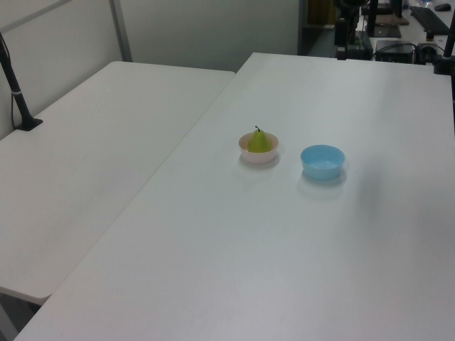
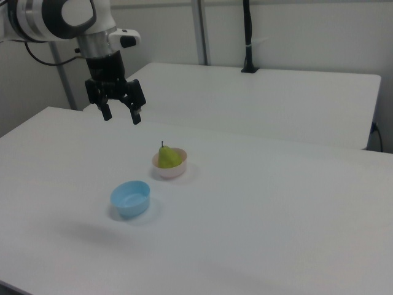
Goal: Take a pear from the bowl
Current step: 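Move the open gripper toward the pink bowl holding the green pear, then lower the gripper over the pear and close it around the pear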
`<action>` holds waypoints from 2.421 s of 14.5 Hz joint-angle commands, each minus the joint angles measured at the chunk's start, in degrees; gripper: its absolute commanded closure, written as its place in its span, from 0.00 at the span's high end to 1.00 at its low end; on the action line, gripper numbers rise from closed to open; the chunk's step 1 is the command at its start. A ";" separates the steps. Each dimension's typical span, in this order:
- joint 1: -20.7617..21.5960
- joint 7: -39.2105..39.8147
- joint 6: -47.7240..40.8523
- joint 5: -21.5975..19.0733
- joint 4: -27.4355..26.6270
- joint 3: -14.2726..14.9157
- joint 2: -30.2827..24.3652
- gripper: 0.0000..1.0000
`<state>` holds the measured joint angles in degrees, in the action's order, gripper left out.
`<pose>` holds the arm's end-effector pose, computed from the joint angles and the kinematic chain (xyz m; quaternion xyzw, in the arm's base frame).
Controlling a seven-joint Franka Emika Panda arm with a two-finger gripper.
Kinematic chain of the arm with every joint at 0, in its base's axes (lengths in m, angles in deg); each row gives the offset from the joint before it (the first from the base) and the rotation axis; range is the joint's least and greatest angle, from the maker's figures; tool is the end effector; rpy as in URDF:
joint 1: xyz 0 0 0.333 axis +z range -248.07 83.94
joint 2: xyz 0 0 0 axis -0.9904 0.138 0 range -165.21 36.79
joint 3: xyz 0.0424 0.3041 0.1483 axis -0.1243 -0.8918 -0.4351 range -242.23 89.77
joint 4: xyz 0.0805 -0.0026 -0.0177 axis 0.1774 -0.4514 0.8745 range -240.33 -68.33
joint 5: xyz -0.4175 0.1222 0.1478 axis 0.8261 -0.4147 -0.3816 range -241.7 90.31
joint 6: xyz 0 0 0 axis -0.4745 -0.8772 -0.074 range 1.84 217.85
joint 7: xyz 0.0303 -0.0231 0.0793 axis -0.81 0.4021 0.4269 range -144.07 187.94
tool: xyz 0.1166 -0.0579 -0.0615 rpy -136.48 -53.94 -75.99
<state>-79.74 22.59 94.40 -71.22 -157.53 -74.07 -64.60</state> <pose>0.6205 -0.0094 0.5894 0.9991 0.0087 -0.0111 0.0388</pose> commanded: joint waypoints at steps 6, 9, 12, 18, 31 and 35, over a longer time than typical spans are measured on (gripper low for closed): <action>-0.83 1.37 -0.77 -2.63 -0.31 0.39 -0.94 1.00; -0.92 1.90 2.64 -3.86 -0.14 0.39 0.03 1.00; -1.97 2.07 6.08 -5.62 -0.05 0.39 1.44 1.00; -1.97 2.16 14.15 -5.71 -0.05 0.30 5.73 1.00; 1.45 1.72 26.12 -4.74 6.45 -0.58 22.26 1.00; 1.54 2.16 30.42 -4.74 6.37 -0.58 25.51 1.00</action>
<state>-78.46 23.64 122.01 -75.53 -152.26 -74.94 -41.44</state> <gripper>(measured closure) 0.000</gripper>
